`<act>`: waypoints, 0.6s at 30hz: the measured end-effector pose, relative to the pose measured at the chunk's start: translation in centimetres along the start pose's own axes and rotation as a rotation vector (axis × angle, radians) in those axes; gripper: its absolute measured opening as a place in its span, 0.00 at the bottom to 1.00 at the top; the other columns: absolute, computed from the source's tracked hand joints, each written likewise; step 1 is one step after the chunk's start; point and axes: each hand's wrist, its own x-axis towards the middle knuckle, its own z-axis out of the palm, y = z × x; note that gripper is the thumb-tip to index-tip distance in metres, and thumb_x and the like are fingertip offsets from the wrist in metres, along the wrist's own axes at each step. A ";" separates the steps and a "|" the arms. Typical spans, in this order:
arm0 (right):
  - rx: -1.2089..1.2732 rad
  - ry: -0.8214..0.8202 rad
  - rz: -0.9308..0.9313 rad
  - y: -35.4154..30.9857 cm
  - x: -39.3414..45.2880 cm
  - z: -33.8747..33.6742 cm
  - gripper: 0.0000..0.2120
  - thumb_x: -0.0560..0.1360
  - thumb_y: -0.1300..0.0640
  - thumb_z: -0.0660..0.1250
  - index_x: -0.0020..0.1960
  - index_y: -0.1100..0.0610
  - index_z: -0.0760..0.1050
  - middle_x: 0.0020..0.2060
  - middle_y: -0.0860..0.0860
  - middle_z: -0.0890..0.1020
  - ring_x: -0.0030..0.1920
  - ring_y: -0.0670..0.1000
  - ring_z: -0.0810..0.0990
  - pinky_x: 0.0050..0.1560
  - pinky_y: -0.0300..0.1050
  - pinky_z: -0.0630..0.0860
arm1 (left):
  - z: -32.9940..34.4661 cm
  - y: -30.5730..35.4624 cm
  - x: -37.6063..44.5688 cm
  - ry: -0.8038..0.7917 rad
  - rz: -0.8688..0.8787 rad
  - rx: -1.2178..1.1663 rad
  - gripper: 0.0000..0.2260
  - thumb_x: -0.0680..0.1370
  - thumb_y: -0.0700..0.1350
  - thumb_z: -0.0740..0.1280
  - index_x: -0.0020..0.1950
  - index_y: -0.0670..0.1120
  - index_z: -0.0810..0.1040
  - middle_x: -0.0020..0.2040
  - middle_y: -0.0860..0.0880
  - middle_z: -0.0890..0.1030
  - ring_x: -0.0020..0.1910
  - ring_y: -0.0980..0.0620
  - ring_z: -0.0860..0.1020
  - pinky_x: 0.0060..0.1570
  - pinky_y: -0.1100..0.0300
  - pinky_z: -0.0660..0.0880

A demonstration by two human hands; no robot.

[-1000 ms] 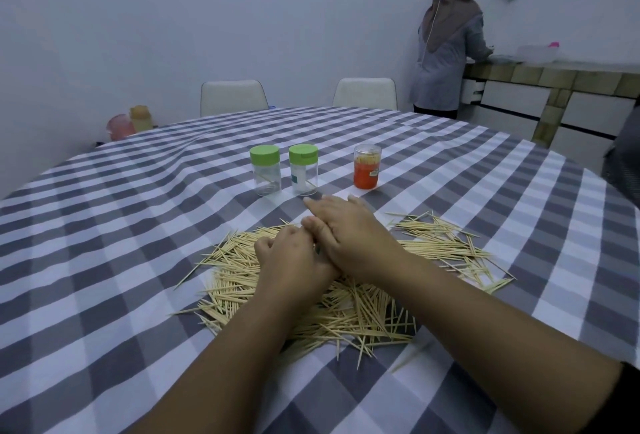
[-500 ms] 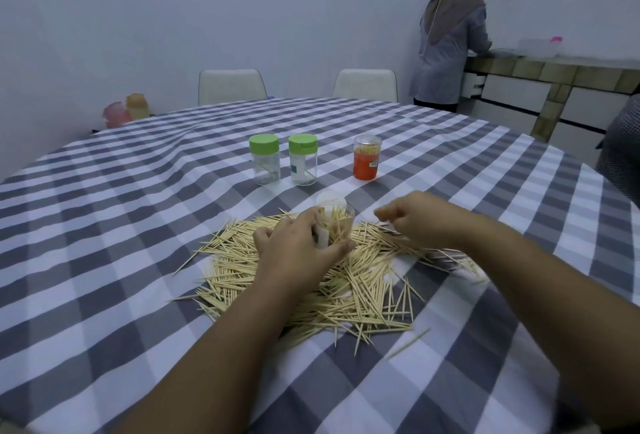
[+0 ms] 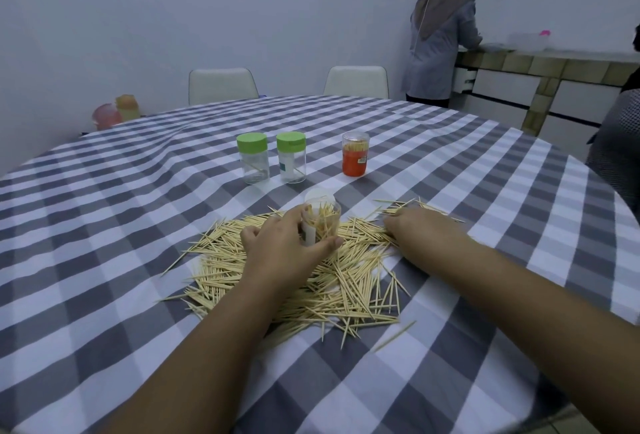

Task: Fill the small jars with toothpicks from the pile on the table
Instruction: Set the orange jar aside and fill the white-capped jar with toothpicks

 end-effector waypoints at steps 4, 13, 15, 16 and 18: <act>0.033 0.098 0.029 -0.1 0.0 0.6 0.13 0.75 0.65 0.60 0.57 0.57 0.77 0.48 0.54 0.78 0.50 0.56 0.78 0.45 0.48 0.76 | 0.0 0.0 0.0 -0.006 -0.006 -0.012 0.24 0.71 0.67 0.65 0.62 0.58 0.71 0.58 0.55 0.77 0.61 0.53 0.70 0.51 0.57 0.51; 0.738 0.147 0.254 -1.2 0.6 -3.4 0.10 0.78 0.64 0.59 0.42 0.55 0.75 0.41 0.55 0.80 0.42 0.54 0.77 0.37 0.44 0.70 | 0.1 -0.1 0.1 -0.014 0.003 -0.023 0.22 0.70 0.67 0.66 0.61 0.59 0.72 0.57 0.56 0.78 0.60 0.54 0.70 0.50 0.56 0.52; 1.088 0.168 0.296 -1.5 0.8 -3.8 0.07 0.79 0.63 0.61 0.50 0.57 0.78 0.41 0.54 0.82 0.44 0.52 0.80 0.47 0.47 0.75 | 0.1 0.0 0.1 -0.015 0.010 -0.026 0.22 0.71 0.66 0.66 0.61 0.58 0.72 0.56 0.56 0.77 0.61 0.54 0.70 0.50 0.56 0.52; 1.246 0.166 0.311 -1.6 1.0 -4.0 0.08 0.79 0.63 0.62 0.54 0.59 0.78 0.41 0.54 0.82 0.44 0.51 0.81 0.49 0.48 0.77 | 0.1 0.0 0.1 -0.017 0.010 -0.027 0.23 0.71 0.66 0.66 0.61 0.58 0.72 0.57 0.56 0.77 0.61 0.54 0.70 0.49 0.56 0.52; 1.469 0.159 0.313 -2.0 1.4 -4.2 0.09 0.78 0.64 0.62 0.57 0.62 0.77 0.40 0.52 0.82 0.43 0.49 0.82 0.50 0.47 0.78 | 0.2 -0.1 0.2 -0.018 0.009 -0.026 0.25 0.70 0.67 0.66 0.63 0.58 0.72 0.57 0.56 0.77 0.61 0.54 0.69 0.48 0.57 0.50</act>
